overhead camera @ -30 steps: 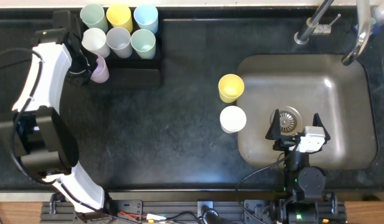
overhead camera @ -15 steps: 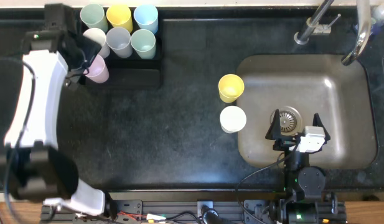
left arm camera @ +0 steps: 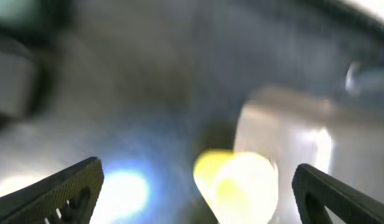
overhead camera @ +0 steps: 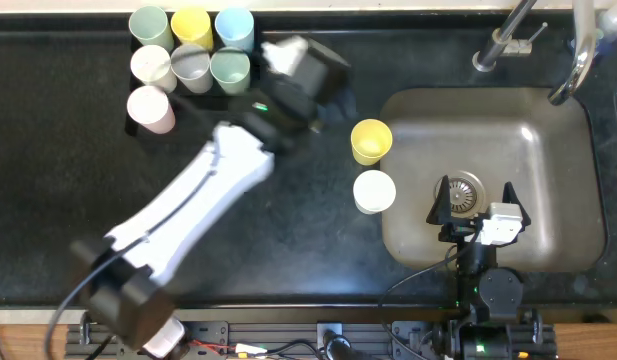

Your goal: Store Cups

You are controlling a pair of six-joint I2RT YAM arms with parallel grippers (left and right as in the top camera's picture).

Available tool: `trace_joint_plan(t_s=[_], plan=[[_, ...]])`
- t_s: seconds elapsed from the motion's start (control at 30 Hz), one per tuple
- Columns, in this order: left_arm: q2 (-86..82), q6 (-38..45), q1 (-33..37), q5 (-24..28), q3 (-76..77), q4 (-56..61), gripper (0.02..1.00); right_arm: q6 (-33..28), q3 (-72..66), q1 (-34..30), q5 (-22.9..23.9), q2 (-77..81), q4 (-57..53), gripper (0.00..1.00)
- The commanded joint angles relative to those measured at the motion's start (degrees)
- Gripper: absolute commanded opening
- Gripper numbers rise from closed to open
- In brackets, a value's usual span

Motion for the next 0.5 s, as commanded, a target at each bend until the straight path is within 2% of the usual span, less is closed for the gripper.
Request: trace_joint_plan(t_s=[0.03, 0.13, 0.5], plan=[[3.45, -4.39, -1.60, 3.91, -0.02, 0.07, 0.998, 0.61, -0.76, -0.20, 0.02, -0.57, 0.35, 0.996], [5.05, -4.33, -1.79, 6.45, -0.02, 0.02, 0.998, 0.61, -0.76, -0.20, 0.04, -0.57, 0.35, 0.996], [9.01, -4.31, -1.99, 10.54, -0.02, -1.01, 0.998, 0.61, -0.76, -0.20, 0.02, -0.57, 0.35, 0.996]])
